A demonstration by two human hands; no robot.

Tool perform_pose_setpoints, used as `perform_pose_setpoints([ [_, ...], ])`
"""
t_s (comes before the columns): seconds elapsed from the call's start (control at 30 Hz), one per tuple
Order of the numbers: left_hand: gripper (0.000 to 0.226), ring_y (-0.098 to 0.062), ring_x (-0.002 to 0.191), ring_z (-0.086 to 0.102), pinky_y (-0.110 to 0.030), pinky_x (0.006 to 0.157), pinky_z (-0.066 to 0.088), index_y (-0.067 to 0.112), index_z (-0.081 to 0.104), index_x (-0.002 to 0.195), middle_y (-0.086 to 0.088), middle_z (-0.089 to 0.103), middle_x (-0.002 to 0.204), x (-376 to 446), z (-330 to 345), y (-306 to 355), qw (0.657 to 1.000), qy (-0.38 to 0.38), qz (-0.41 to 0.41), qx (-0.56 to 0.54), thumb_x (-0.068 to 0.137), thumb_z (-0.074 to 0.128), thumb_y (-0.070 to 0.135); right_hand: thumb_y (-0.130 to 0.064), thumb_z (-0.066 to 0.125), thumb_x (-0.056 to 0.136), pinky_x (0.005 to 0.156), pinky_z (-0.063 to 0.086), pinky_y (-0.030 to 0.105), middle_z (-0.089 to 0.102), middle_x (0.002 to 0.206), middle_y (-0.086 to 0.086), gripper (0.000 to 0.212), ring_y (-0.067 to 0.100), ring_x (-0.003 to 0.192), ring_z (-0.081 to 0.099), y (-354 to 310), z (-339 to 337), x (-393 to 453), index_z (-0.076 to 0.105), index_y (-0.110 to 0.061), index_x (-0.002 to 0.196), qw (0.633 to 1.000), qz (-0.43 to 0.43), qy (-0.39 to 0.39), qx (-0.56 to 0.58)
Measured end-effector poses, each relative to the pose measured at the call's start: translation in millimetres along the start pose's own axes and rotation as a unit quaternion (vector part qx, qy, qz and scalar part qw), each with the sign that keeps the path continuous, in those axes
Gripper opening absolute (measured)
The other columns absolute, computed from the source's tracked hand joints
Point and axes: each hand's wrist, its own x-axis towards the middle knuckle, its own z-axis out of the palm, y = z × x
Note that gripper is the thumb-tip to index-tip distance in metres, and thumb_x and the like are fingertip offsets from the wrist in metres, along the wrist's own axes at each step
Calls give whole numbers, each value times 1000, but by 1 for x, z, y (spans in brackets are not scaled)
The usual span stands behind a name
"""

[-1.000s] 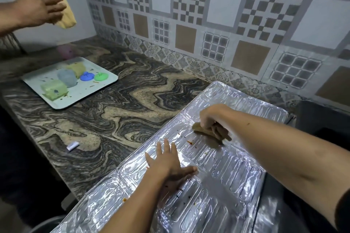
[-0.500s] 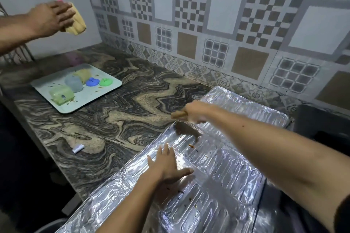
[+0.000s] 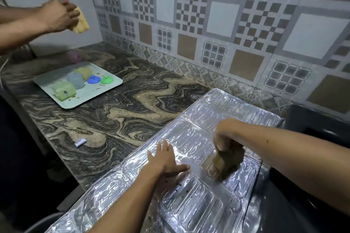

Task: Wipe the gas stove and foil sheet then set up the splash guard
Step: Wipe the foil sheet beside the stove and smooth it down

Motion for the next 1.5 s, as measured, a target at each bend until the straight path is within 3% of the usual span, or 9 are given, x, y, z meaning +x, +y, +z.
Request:
perform_pose_setpoints([
  [0.1,106,-31,148,-11,-59,117,1,7,-1,153,-13,-14,160,-12,2,-5,999,37,21,20,83,49,69,-10,52,81,65,52,32,70,73,8,27,25,66,62,15,-16,-6,69,-19,100,987,-29,1,161],
  [0.33,106,-32,148,-10,-65,114,4,13,0,154,-9,-16,161,-40,18,-22,999,0,-34,0,80,40,78,-7,53,80,84,54,38,67,112,7,37,28,94,62,-27,-47,22,65,-24,111,929,-27,303,209],
  [0.63,113,-33,147,-15,-68,111,-1,17,-9,153,-7,-23,158,-40,26,-18,998,-22,-58,-1,75,42,82,-15,51,91,79,45,32,63,105,10,32,23,78,57,-20,-4,-3,60,-13,122,992,39,39,117],
  [0.77,114,-32,147,-17,-68,111,-2,17,-10,153,-7,-25,158,-42,24,-17,998,-26,-54,-9,75,43,81,-25,46,98,103,37,33,40,147,11,45,29,131,43,-16,13,-24,43,-10,140,991,111,61,37],
  [0.9,116,-33,146,-18,-68,111,-1,17,-11,152,-7,-26,157,-42,25,-16,998,-24,-56,-5,74,45,81,-10,56,77,85,54,41,66,116,24,47,36,95,66,-5,-7,-13,60,-1,123,973,-15,7,230],
  [1.13,119,-33,147,-17,-69,111,2,16,-8,153,-7,-25,158,-39,25,-14,997,-32,-70,5,72,47,82,-4,49,85,76,53,38,61,110,10,39,28,87,60,-52,-46,0,57,-23,118,904,-88,315,275],
  [1.23,121,-33,146,-18,-69,110,3,15,-8,153,-6,-24,159,-39,22,-11,995,-44,-84,-3,71,50,82,-16,53,87,86,47,37,61,123,7,36,27,108,57,-75,-38,8,56,-23,123,943,-89,274,165],
  [1.4,122,-34,146,-18,-70,110,5,14,-9,153,-6,-24,158,-38,20,-7,994,-50,-96,-10,70,49,83,-18,50,93,65,45,26,61,84,3,21,15,65,53,-51,-19,-24,63,-15,109,984,-71,110,121],
  [1.5,121,-34,146,-18,-70,110,3,14,-10,152,-6,-26,158,-41,20,-6,994,-48,-96,-14,71,48,83,-24,49,96,89,43,27,60,114,11,30,18,89,46,-40,5,-30,58,-13,123,998,-2,64,13],
])
